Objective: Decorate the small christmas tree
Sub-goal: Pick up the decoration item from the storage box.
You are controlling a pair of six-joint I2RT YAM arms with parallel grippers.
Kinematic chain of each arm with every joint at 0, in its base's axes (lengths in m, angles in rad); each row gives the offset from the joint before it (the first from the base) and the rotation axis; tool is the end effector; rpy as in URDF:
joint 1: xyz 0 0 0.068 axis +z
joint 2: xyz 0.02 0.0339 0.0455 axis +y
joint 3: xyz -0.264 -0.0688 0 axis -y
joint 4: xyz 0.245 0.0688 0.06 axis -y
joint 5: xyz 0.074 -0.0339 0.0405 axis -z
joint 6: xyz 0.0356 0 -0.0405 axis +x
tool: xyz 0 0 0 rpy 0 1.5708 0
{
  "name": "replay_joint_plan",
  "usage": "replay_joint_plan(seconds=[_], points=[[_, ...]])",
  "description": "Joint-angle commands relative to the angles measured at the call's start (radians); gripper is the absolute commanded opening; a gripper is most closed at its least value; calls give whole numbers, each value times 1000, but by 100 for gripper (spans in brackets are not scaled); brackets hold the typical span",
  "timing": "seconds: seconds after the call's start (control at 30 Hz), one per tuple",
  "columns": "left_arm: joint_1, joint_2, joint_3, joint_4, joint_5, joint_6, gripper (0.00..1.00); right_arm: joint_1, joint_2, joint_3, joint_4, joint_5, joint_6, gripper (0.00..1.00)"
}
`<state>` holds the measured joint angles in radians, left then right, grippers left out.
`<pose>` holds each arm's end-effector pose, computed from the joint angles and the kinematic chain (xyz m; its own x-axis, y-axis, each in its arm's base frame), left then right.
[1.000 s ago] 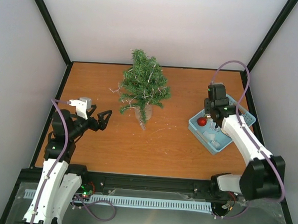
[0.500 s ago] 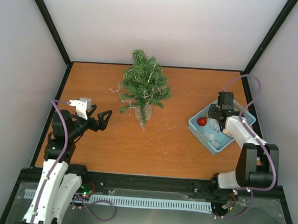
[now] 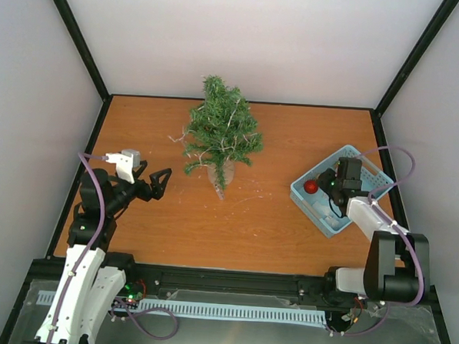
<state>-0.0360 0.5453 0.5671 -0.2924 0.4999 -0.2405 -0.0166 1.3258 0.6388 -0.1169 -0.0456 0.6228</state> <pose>0.1386 -0.0221 0.2876 -0.3769 -0.1956 -0.9054 0.4154 0.8380 -0.3540 0.2595 -0.0027 0.1817 -0.5936 0.5926 -0.5445 0.4077 0.8047 0.4314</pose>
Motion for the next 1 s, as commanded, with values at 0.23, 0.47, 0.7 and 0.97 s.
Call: replay_joint_plan(seconds=[0.23,0.47,0.7,0.97], points=[[-5,-6,5,16,-2,-8,100,-5,18,-82,148,-116,72,50],[-5,-6,4,14,-6,-11,100,-5,93,-87,200,-159,75,55],[-5,-4,5,13,-12,-12,100,-5,130,-89,228,-175,73,57],[-5,-2,5,13,-11,-11,100,-5,127,-93,230,-158,36,48]])
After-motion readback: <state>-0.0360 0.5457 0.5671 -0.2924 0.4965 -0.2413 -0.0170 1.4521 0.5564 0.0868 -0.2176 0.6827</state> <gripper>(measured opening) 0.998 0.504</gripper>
